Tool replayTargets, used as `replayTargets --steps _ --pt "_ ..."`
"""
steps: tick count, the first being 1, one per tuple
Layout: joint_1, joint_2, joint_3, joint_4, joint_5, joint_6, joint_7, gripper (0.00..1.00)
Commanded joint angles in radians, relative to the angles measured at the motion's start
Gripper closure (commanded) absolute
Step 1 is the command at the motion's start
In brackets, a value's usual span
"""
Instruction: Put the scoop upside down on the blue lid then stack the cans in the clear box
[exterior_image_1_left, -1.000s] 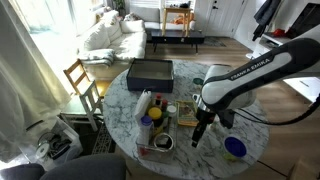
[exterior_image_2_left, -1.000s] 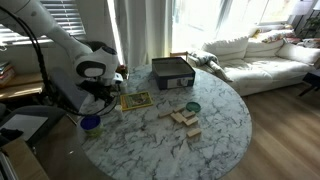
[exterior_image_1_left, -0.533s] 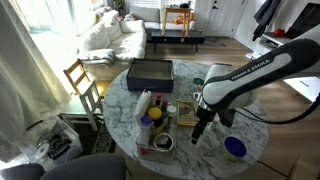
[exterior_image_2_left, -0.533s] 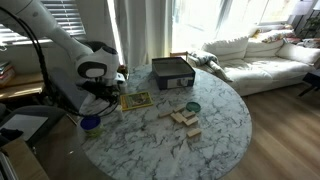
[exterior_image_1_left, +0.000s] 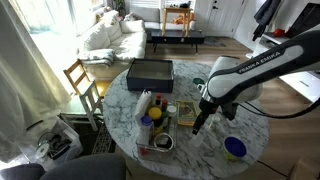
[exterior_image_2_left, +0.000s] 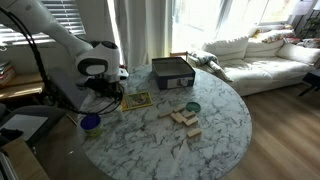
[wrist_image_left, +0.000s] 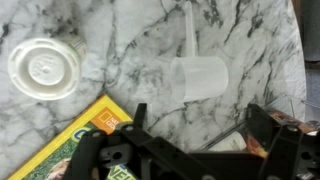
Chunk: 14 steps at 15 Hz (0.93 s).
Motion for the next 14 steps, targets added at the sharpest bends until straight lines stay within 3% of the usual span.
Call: replayTargets --steps 1,5,14 --pt "-0.021 -0.006 0.02 -0.001 -0.01 0.0 0.008 0.0" --pt "-0.018 -0.01 0.023 -0.004 -0.026 -0.001 -0.01 0.0" --pt "-0.01 -0.039 0.046 -0.06 -0.25 0.051 -0.295 0.0"
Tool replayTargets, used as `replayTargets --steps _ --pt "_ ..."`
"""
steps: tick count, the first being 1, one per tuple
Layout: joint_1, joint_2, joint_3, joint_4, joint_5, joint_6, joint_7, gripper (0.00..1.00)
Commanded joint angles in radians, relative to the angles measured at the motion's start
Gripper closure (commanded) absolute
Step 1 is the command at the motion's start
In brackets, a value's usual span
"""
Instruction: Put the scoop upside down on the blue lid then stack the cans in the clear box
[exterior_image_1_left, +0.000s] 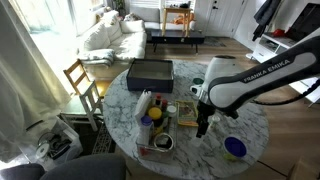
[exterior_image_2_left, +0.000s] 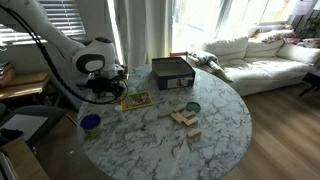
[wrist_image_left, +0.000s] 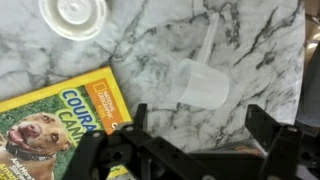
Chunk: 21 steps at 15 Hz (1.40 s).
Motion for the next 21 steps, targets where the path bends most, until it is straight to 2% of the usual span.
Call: replayTargets --steps 1,8,14,21 --pt "-0.012 -0.024 0.011 -0.061 -0.074 0.057 -0.136 0.0" --pt "-0.007 -0.034 0.03 -0.112 -0.149 0.128 -0.406 0.0" --pt "0.009 -0.014 0.043 -0.106 -0.243 0.156 -0.585 0.0" --pt "-0.008 -0.008 0.068 -0.107 -0.185 0.15 -0.71 0.0"
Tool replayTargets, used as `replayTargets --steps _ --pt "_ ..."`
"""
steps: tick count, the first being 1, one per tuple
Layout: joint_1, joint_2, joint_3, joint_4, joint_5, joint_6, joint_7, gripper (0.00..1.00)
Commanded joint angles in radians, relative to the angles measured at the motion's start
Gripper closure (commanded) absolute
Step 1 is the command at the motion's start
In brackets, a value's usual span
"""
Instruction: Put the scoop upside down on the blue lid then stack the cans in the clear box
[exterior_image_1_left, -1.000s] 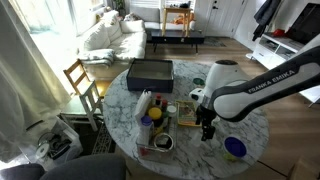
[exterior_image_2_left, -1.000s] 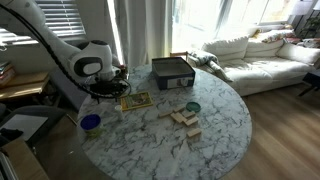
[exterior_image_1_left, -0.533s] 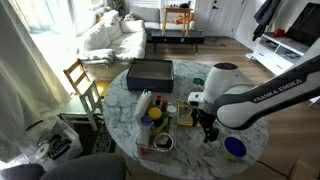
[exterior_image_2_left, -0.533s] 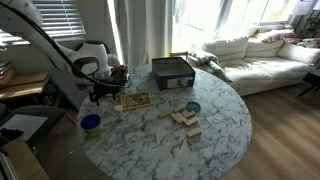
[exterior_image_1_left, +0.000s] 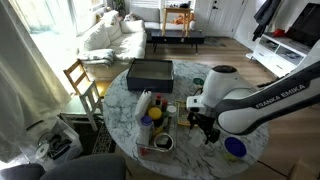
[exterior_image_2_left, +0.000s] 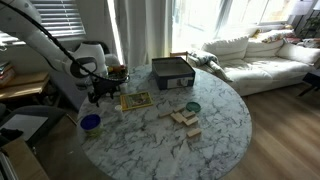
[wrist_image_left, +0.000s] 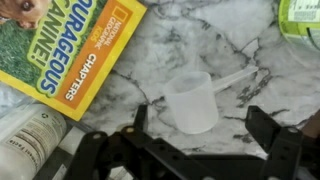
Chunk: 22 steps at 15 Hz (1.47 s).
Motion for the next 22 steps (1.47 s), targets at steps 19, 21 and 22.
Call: replayTargets --steps 19,21,22 --pt "-0.054 -0.009 0.05 -0.011 0.122 -0.038 -0.189 0.75" --pt "-0.088 -0.058 0.062 -0.024 0.196 -0.067 -0.248 0.75" --pt "-0.1 -0.088 0.056 -0.033 0.229 -0.085 -0.277 0.75"
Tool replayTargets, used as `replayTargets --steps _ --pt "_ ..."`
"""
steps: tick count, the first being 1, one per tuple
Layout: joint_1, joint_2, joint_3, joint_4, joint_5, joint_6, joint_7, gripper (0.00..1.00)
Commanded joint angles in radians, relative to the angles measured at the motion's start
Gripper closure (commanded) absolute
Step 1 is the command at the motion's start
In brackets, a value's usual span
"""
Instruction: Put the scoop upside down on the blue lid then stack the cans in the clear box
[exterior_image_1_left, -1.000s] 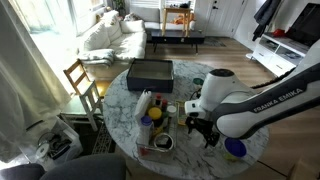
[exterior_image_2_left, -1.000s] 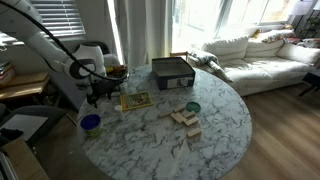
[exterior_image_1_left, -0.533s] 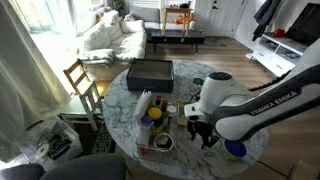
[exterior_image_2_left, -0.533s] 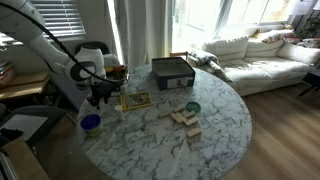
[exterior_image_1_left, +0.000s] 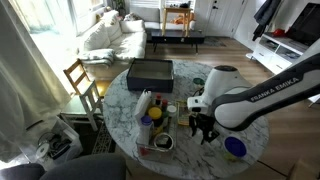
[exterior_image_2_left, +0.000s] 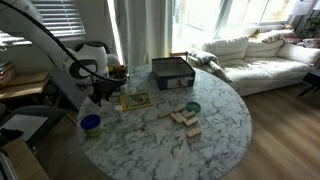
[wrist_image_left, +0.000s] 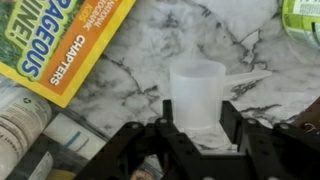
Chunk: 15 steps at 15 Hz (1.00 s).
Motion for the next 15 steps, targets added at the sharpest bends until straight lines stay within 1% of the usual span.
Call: replayTargets --steps 1,3,5,8,9,10,11,15 --pt "-0.069 -0.118 0.012 -0.04 0.14 -0.085 -0.138 0.75" --pt "-0.087 -0.17 -0.012 -0.048 0.235 -0.16 -0.223 0.75" --pt "-0.098 -0.205 -0.049 -0.05 0.357 -0.248 -0.314 0.75" --pt "-0.103 -0.24 -0.126 -0.058 0.546 -0.376 -0.442 0.75" --pt "-0.096 -0.249 -0.153 -0.069 0.576 -0.393 -0.437 0.75" --pt "-0.056 -0.211 -0.156 -0.026 0.499 -0.354 -0.38 0.75" --pt "-0.057 -0.216 -0.172 -0.029 0.508 -0.362 -0.39 0.5" --pt "-0.04 -0.214 -0.175 -0.025 0.507 -0.361 -0.386 0.5"
